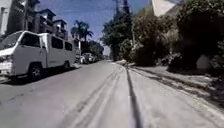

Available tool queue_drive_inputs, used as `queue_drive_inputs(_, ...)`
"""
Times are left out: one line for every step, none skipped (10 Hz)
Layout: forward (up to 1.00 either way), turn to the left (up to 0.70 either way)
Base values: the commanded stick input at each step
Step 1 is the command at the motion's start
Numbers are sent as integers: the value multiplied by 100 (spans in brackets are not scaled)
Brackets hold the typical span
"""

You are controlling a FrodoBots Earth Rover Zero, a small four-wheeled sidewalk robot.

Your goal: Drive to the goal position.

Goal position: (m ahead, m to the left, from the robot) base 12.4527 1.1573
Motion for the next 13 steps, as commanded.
queue_drive_inputs(70, 2)
queue_drive_inputs(70, 2)
queue_drive_inputs(70, 2)
queue_drive_inputs(70, 2)
queue_drive_inputs(70, 2)
queue_drive_inputs(70, 2)
queue_drive_inputs(70, 2)
queue_drive_inputs(70, 2)
queue_drive_inputs(70, 2)
queue_drive_inputs(70, 2)
queue_drive_inputs(70, 2)
queue_drive_inputs(70, 2)
queue_drive_inputs(70, 2)
